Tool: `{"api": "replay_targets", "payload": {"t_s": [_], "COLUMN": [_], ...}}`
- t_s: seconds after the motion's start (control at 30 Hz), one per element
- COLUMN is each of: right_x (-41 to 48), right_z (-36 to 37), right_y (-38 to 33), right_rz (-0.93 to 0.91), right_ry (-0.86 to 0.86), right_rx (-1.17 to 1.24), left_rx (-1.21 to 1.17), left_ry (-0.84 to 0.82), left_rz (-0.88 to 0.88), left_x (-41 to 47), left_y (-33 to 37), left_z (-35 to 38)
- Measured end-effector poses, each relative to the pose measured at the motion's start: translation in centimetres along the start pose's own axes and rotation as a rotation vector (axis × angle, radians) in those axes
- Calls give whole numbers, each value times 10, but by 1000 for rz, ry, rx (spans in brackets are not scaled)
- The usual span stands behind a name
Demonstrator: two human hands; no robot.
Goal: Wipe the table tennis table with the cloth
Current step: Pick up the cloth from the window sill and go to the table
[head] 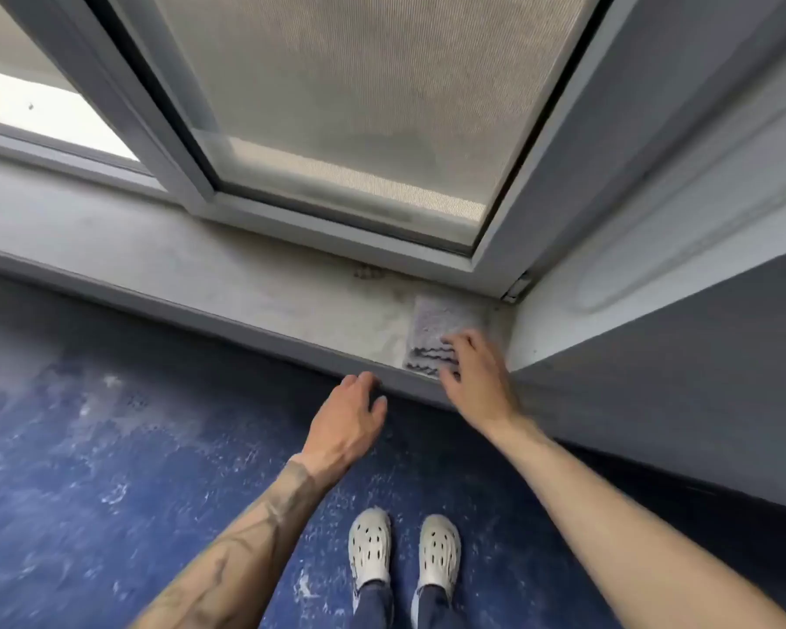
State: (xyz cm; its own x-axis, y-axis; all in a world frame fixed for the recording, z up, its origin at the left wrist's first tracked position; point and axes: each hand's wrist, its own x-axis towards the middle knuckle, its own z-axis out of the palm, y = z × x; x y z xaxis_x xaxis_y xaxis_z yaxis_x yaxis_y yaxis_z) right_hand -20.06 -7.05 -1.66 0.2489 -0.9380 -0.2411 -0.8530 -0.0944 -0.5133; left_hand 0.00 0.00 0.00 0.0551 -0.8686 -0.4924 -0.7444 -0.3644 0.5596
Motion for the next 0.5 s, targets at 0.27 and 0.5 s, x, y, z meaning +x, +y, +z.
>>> {"api": "replay_targets", "payload": {"t_s": [0.27,0.5], "right_x": [24,26], "right_z": [11,-4], "right_y": [14,-1], "right_rz": [-30,-65], "right_ry": [57,173], "right_rx": [-190,-186], "left_rx": [-51,-95], "left_ry": [43,36], "left_rz": [21,-18], "left_x": [11,-2], "left_y": [-12,-20], "left_z": [-1,-7]}}
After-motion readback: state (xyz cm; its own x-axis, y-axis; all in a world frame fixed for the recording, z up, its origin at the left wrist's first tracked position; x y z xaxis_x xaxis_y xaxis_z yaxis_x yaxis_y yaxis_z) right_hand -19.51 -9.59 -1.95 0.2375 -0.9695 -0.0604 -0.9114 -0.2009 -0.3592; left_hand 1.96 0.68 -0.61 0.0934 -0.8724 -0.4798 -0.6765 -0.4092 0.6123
